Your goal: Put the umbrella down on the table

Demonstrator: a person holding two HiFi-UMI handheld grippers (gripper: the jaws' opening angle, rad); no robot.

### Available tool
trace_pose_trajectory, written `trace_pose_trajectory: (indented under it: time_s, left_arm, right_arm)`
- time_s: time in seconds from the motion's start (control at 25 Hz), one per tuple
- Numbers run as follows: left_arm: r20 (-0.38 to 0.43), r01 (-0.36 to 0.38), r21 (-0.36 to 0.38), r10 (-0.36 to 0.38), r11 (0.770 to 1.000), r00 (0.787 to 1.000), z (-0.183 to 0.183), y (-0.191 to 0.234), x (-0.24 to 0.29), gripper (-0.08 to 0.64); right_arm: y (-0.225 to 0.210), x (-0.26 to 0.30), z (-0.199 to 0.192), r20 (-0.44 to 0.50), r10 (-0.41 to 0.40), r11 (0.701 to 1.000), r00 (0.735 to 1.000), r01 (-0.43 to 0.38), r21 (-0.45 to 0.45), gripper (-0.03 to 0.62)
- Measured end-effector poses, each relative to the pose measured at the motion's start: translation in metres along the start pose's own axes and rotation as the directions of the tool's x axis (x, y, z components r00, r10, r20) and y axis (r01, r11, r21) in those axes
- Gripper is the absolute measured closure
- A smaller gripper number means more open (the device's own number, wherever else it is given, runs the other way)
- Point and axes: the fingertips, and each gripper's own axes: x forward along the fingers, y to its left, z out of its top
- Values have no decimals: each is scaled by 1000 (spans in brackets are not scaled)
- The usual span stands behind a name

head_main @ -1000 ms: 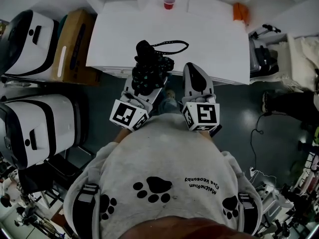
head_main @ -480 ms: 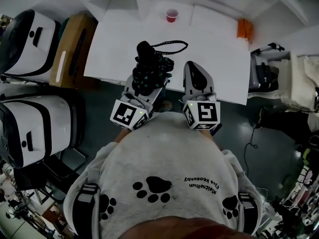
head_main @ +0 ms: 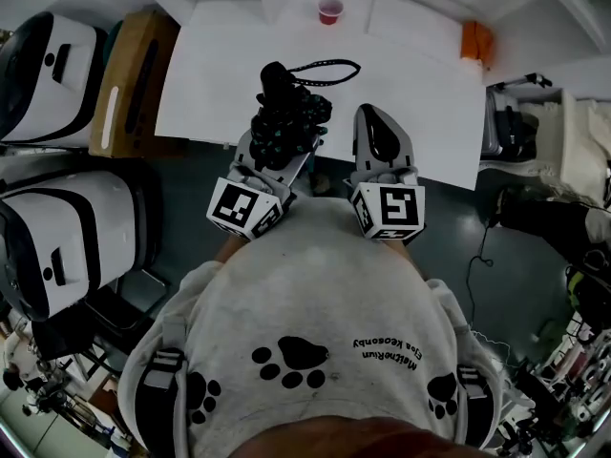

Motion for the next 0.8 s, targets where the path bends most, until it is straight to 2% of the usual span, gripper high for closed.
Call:
trace_pose_trajectory:
  time_s: [0.16,0.32,0.8]
  left_arm:
    - [-69,32,15,-31,999,997,-4,8,6,316]
    - [-93,59,25,-57,998,994,-3,13,16,316]
    - [-139,103,-15,-104,995,985,-21,29,39,316]
  right_arm:
    - [-4,6,3,-13,-16,1000,1000,16,2,560]
    - [-9,12,0,-32,-32,999,999,32,14,560]
    - [-19,23,-21,-86,-86,996,993,89,27,560]
